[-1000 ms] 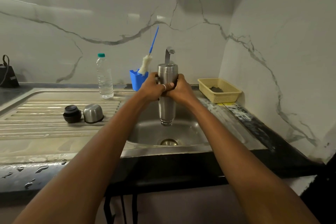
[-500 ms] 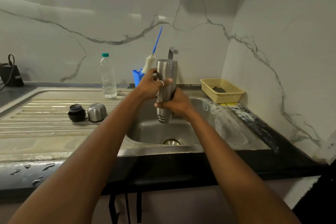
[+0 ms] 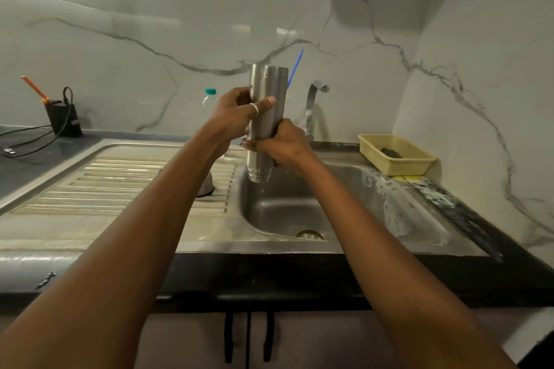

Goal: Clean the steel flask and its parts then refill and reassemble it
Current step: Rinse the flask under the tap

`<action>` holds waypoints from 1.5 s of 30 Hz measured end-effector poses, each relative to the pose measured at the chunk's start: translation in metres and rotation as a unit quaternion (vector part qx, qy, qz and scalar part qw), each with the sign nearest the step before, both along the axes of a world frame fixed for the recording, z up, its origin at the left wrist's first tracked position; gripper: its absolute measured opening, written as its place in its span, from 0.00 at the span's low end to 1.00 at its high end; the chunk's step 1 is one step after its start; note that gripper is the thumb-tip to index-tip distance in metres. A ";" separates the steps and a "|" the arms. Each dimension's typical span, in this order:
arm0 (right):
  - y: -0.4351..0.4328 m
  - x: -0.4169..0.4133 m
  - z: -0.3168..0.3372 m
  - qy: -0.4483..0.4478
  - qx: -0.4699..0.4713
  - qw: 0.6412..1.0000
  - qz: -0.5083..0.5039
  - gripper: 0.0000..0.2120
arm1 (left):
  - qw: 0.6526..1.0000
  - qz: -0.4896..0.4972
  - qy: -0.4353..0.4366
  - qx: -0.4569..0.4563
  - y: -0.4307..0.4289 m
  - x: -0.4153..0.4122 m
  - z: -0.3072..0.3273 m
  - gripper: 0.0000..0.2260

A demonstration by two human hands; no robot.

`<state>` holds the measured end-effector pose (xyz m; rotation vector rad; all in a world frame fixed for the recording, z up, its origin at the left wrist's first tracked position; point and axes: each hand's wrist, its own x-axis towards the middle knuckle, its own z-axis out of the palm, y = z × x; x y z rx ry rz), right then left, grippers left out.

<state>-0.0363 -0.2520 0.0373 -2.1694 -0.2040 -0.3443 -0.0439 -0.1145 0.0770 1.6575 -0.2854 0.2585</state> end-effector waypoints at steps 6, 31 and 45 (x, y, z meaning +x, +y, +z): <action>0.067 0.003 0.005 -0.026 -0.016 0.999 0.010 0.29 | 0.999 0.042 -0.016 -0.025 0.059 -0.010 0.003 0.22; 0.274 0.047 -0.035 -0.054 -0.055 0.996 0.047 0.29 | 0.990 0.092 -0.039 -0.101 0.246 0.032 -0.071 0.33; 0.287 0.057 -0.049 -0.045 -0.053 0.997 0.028 0.21 | 0.984 0.096 -0.047 -0.144 0.247 0.040 -0.094 0.29</action>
